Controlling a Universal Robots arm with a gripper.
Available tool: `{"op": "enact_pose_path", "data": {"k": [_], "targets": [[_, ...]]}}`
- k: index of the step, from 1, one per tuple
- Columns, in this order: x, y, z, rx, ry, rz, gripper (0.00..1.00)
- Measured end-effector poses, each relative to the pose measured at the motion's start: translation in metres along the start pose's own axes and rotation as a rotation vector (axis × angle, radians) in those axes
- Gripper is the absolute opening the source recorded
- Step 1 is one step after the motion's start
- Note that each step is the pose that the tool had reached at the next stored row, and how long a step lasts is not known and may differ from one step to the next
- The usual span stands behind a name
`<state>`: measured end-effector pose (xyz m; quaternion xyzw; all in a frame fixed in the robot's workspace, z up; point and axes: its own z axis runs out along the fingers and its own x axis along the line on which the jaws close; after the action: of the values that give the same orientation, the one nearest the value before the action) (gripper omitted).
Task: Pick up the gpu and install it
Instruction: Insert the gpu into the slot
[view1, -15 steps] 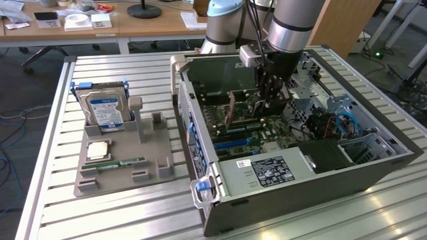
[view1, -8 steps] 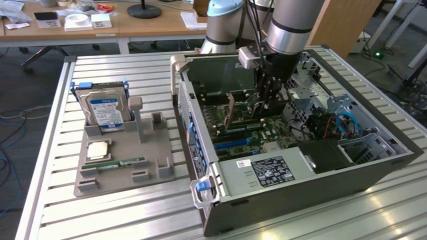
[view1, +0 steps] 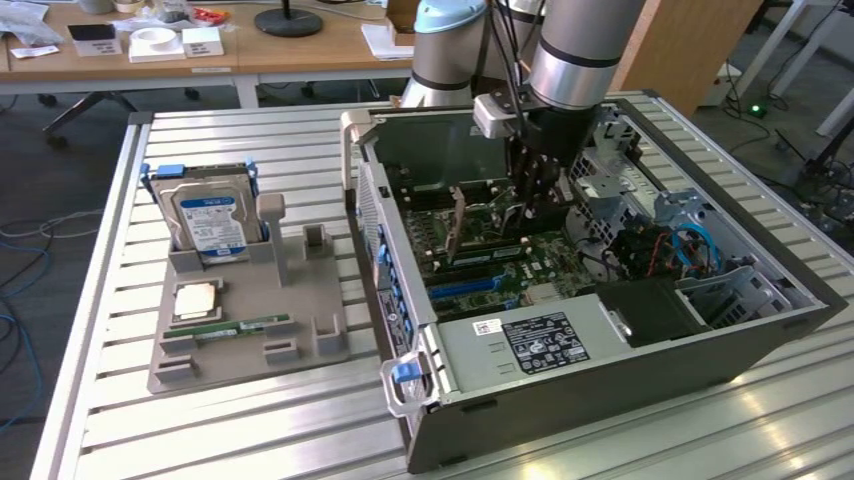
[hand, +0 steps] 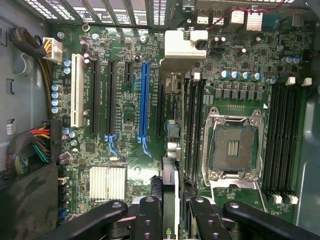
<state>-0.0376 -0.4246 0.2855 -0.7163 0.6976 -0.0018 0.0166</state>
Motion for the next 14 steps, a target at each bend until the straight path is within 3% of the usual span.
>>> {"op": "enact_pose_path", "data": {"k": [4,11,14], "targets": [[0.0,0.0,-0.0001,-0.0006,0.0002,0.0,0.26],[0.0,0.0,0.0,-0.0191,0.0008,0.01,0.26],[0.0004,0.0001,0.0001,-0.0214,0.0005,0.013,0.26]]}}
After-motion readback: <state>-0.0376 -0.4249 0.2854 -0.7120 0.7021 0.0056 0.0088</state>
